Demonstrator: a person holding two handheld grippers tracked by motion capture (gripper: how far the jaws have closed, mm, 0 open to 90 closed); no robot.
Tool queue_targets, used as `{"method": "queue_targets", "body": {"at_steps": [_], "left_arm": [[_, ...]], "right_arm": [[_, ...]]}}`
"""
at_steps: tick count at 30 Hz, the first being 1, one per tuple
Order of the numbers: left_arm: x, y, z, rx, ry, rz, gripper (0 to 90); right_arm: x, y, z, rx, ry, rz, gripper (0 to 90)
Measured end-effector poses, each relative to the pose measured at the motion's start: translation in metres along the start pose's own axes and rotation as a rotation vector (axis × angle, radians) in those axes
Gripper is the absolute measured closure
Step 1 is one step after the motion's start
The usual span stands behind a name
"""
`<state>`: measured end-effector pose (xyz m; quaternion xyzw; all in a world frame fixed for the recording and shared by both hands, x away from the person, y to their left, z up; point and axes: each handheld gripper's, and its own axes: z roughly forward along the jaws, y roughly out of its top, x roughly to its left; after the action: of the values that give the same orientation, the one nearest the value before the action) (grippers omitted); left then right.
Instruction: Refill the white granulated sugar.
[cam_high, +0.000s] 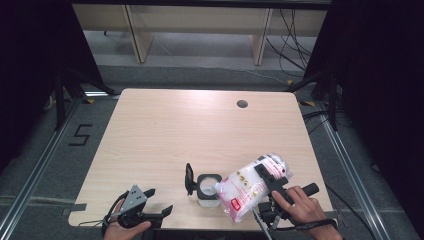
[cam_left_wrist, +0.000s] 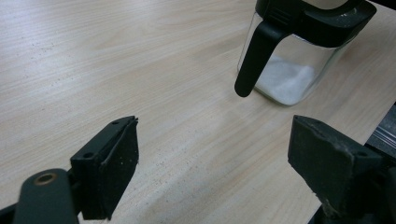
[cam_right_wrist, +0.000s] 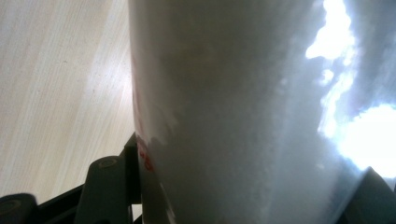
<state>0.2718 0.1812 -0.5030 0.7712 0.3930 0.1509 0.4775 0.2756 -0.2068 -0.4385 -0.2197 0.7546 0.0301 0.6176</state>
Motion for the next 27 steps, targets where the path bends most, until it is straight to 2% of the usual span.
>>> {"method": "queue_targets", "body": {"at_steps": [1,2,4,6,8,9,10,11,12,14,15,16,18,19,21,22,23,24,26,27], "left_arm": [[0.0,0.0003,-0.0001,0.006,0.001,0.005,15.9],[-0.0005,0.0,0.0001,0.008,0.0,0.006,15.9],[-0.0009,-0.0006,0.0002,0.016,-0.002,0.012,15.9],[-0.0012,0.0005,0.0,0.006,0.0,0.008,15.9],[-0.0021,-0.0004,0.0009,0.0,-0.003,0.002,15.9],[-0.0012,-0.0005,-0.0002,0.016,0.001,0.013,15.9],[0.0001,0.0,-0.0002,0.018,-0.001,0.033,15.9],[-0.0011,0.0001,0.0001,0.016,0.006,0.011,15.9],[-0.001,0.0004,0.0006,0.011,0.001,0.01,15.9],[-0.0027,-0.0001,0.0013,-0.001,-0.005,-0.002,15.9],[-0.0012,-0.0005,0.0,0.014,-0.004,0.017,15.9],[-0.0012,-0.0006,0.0,0.012,-0.001,0.01,15.9],[-0.0012,0.0009,0.0001,0.005,0.0,0.023,15.9],[-0.0019,0.0003,0.0001,0.006,-0.003,0.011,15.9],[-0.003,-0.0006,0.0004,0.001,-0.005,0.003,15.9],[-0.0021,-0.0006,-0.0003,0.011,-0.004,0.013,15.9],[-0.0014,0.0,0.0,0.008,-0.004,0.011,15.9],[-0.0017,0.0003,0.0002,0.005,-0.003,0.007,15.9],[-0.0021,-0.0002,-0.0004,0.008,-0.001,0.012,15.9],[-0.0019,-0.0005,-0.0005,0.01,-0.002,0.013,15.9]], "right_arm": [[-0.0013,0.0004,0.0007,-0.017,-0.008,-0.02,41.0],[0.0008,0.0004,0.0004,-0.007,0.006,0.005,41.0],[0.001,0.0009,0.002,-0.024,-0.013,0.0,41.0],[0.0025,0.0014,0.0011,-0.018,-0.013,0.014,41.0],[0.0013,0.0005,0.0012,-0.016,-0.009,0.004,41.0],[0.0009,0.0003,0.0013,-0.013,-0.011,-0.003,41.0],[0.0022,0.0001,0.0005,-0.001,-0.005,0.012,41.0],[0.001,-0.0004,0.0005,-0.009,-0.01,-0.009,41.0],[0.0026,-0.0013,-0.0001,-0.007,-0.013,0.011,41.0],[-0.0004,-0.0024,0.0011,-0.023,-0.019,-0.026,41.0],[-0.0003,-0.0024,0.0012,-0.019,-0.018,-0.032,41.0],[-0.0003,-0.0019,0.0013,-0.019,-0.019,-0.031,41.0],[0.0022,-0.0015,-0.0003,-0.003,-0.023,-0.002,41.0],[0.0001,-0.0006,0.0,-0.009,-0.006,-0.015,41.0],[0.0023,-0.0004,0.0001,-0.002,-0.006,0.006,41.0],[-0.0009,0.0005,0.0007,-0.014,-0.015,-0.027,41.0],[-0.0003,0.0004,0.001,-0.023,-0.024,-0.024,41.0],[0.0025,0.0,-0.0011,0.0,-0.01,0.01,41.0],[-0.0007,0.0002,0.0003,-0.019,-0.018,-0.021,41.0],[-0.0004,0.0002,0.0001,-0.014,-0.019,-0.012,41.0]]}}
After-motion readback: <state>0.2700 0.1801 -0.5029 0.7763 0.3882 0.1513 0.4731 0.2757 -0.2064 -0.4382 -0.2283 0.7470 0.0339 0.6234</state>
